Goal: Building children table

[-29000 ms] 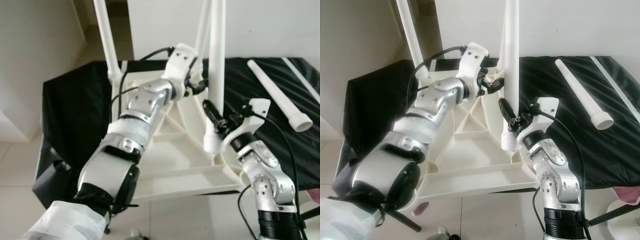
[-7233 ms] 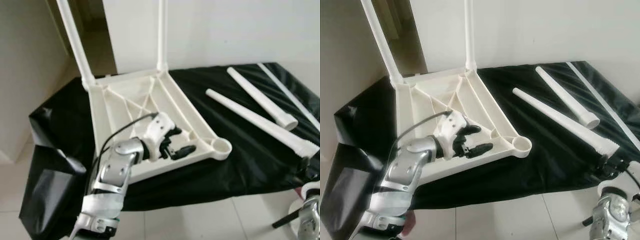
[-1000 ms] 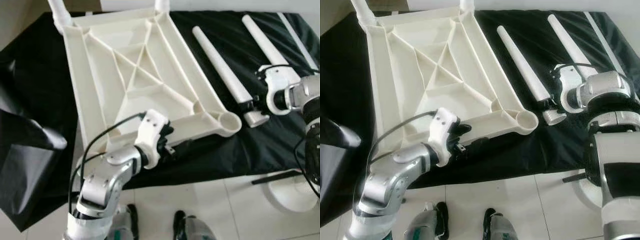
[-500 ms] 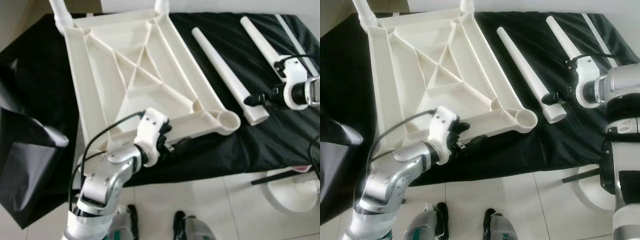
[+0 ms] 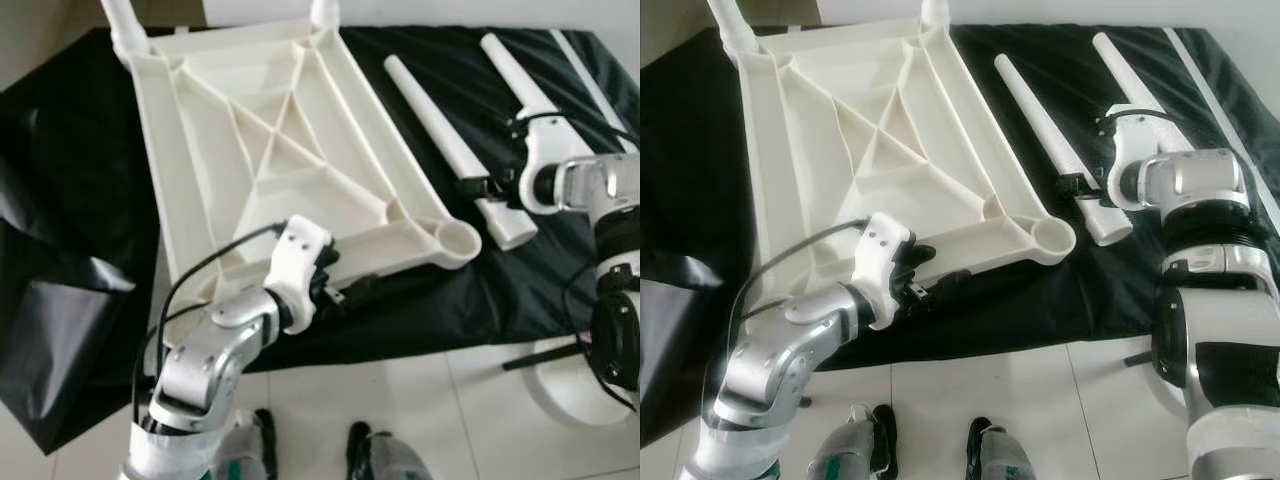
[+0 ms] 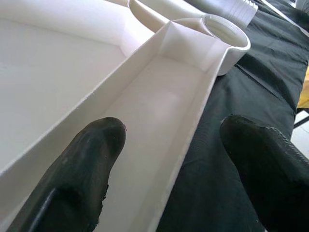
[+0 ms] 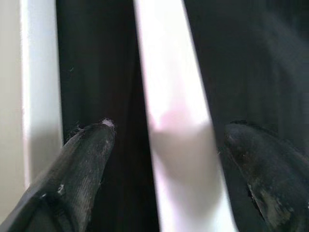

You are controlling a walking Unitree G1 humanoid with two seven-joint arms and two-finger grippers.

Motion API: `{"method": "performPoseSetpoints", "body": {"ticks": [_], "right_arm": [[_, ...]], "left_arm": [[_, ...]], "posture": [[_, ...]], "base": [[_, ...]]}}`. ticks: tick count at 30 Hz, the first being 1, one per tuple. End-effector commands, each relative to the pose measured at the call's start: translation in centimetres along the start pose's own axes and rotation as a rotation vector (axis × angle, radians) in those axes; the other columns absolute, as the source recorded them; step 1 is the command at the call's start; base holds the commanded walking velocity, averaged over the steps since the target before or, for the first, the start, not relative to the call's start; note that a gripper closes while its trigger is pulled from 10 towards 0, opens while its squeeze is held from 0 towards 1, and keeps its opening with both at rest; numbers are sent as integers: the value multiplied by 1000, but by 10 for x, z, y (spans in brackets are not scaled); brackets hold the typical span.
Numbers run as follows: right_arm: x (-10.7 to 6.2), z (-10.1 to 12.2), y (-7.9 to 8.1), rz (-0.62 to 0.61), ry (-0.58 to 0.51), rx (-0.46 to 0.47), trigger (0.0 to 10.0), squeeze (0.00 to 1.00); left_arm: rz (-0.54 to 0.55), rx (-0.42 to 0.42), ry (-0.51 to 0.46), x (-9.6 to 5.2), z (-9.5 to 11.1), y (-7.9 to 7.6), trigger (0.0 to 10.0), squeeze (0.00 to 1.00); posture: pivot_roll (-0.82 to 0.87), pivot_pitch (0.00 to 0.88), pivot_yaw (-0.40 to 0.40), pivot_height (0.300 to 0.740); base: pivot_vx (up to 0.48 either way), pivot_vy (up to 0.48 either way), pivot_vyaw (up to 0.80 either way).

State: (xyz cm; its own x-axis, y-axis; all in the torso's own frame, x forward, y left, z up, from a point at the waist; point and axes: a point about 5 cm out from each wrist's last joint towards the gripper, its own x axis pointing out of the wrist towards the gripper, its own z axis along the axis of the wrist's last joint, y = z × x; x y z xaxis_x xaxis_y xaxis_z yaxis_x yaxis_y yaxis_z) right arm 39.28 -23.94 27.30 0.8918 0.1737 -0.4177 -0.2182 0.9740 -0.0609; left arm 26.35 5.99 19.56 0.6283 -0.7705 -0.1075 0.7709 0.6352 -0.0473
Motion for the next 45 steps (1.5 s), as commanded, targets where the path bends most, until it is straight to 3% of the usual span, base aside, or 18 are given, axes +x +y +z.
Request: {"method": "performPoseSetpoints", "body": {"ticks": [1, 14, 17, 32, 33, 35, 37, 38, 45], "right_arm": [[3, -8, -3, -9, 16, 32, 10000, 0], [6, 0, -8, -87, -67, 87, 10000, 0], [7, 2, -8, -72, -91, 148, 10000, 0], [16, -8, 9, 36, -14, 186, 10000, 0], [16, -9, 10, 47, 0, 187, 8588, 0], [15, -9, 10, 61, 29, 210, 3725, 0], [15, -9, 9, 54, 28, 210, 3412, 0], [14, -8, 8, 53, 31, 204, 471, 0], [10, -10, 7, 75, 72, 220, 0, 0]], "left_arm": [[-17, -19, 29, -1, -6, -4, 10000, 0], [-16, -48, 63, -7, -11, -9, 10000, 0], [-17, -59, 73, -10, -13, -11, 10000, 0], [-3, -86, 105, -17, -16, -15, 10000, 0], [-1, -89, 106, -18, -16, -15, 10000, 0], [2, -93, 106, -18, -15, -15, 10000, 0], [3, -93, 106, -18, -15, -15, 10000, 0], [5, -94, 105, -17, -15, -14, 10000, 0], [14, -90, 99, -15, -12, -11, 10000, 0]], "posture": [[124, 276, -53, 740], [131, 327, -42, 740], [136, 349, -37, 740], [146, 386, -39, 740], [146, 386, -40, 740], [145, 386, -43, 740], [142, 383, -45, 740], [140, 380, -47, 740], [137, 364, -50, 740]], "base": [[0, 0, 0], [0, 0, 0], [0, 0, 0], [0, 0, 0], [0, 0, 0], [0, 0, 0], [0, 0, 0], [0, 0, 0], [0, 0, 0]]}}
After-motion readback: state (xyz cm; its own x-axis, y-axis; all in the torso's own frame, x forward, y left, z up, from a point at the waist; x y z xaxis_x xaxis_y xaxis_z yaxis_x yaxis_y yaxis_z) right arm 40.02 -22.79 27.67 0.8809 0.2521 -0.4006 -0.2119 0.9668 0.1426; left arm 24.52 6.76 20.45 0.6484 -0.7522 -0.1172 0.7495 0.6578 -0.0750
